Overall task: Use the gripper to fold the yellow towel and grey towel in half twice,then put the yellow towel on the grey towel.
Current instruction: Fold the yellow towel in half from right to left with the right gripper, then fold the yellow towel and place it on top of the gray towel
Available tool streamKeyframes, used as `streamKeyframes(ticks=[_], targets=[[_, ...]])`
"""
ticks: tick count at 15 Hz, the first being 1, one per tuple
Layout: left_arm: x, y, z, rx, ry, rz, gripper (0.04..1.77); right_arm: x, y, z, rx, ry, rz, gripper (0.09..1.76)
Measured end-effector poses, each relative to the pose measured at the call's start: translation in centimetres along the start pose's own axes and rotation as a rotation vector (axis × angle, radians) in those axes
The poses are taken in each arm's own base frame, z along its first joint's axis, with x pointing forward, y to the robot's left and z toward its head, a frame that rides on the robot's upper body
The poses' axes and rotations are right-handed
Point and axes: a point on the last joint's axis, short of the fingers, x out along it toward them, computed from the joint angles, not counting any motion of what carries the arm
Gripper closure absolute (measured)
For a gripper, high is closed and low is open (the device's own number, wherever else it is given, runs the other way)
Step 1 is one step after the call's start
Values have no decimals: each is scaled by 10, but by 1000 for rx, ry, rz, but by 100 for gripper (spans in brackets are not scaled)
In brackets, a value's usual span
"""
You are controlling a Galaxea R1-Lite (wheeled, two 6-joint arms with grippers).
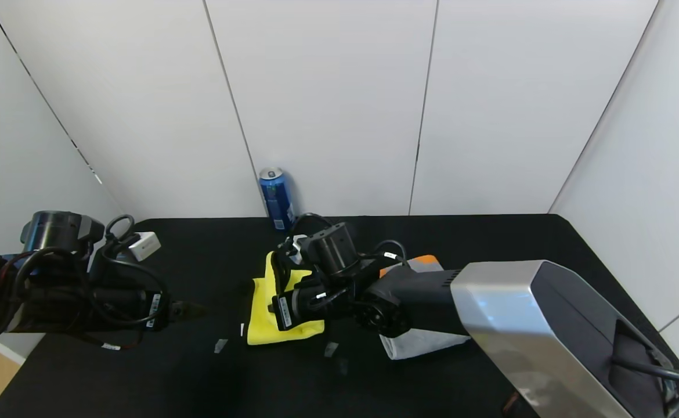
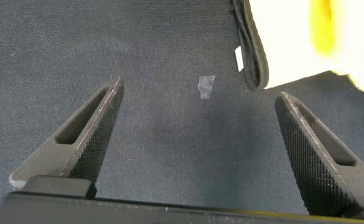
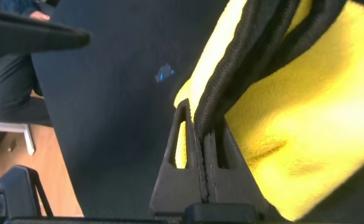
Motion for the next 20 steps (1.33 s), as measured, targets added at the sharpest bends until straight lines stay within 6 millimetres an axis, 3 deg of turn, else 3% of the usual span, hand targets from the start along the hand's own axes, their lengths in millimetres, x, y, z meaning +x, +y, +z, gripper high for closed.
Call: streamKeyframes(ticks=[4, 5, 8, 11, 15, 20], targets=[[0, 0, 0, 1, 0, 0, 9, 9, -4, -8, -2, 4, 3, 173], [0, 0, 0, 0, 0, 0, 9, 10, -4, -9, -2, 8, 10, 165], [0, 0, 0, 1, -2, 1, 9, 11, -7, -10, -3, 0, 20, 117], [1, 0, -1, 2, -4, 1, 9, 11, -4, -9, -8, -4, 27, 84], [1, 0, -1, 1, -3, 1, 9, 2, 9, 3, -24, -37, 44, 56], [-1, -4, 0, 10, -4, -9, 9, -28, 14, 29, -18, -67, 28, 36]])
